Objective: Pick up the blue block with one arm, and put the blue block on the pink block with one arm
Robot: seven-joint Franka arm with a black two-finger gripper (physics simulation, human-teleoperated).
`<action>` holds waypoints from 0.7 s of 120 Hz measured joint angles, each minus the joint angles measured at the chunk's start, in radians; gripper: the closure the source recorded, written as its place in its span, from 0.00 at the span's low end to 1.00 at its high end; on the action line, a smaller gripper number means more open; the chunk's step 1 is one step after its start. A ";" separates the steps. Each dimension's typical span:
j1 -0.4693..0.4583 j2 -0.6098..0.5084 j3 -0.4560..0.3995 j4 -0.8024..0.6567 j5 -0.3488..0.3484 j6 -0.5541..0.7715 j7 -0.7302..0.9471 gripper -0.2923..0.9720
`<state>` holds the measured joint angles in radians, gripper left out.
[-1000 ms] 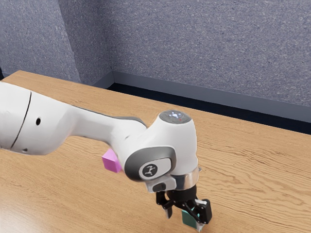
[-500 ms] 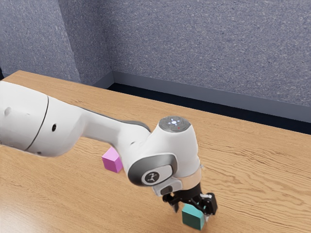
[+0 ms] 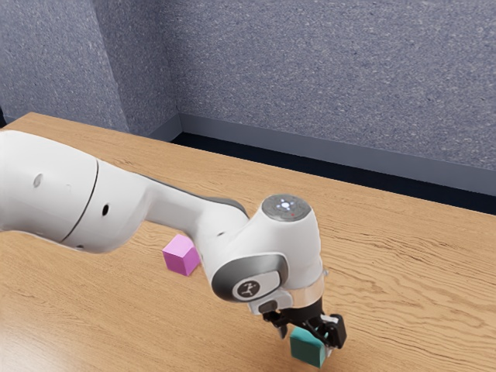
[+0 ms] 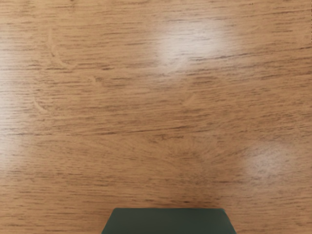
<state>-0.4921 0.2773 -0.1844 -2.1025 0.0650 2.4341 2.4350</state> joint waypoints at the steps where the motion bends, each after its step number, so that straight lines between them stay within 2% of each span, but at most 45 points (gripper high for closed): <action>1: 0.000 0.001 0.000 0.001 0.000 -0.001 0.002 0.23; 43: 0.001 0.042 0.020 0.064 0.003 -0.032 0.101 0.23; 69: 0.001 0.060 0.019 0.084 0.042 -0.036 0.158 0.23; 84: 0.001 0.071 0.022 0.112 0.028 -0.039 0.174 0.23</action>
<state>-0.4912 0.3480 -0.1624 -1.9900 0.0931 2.3954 2.6090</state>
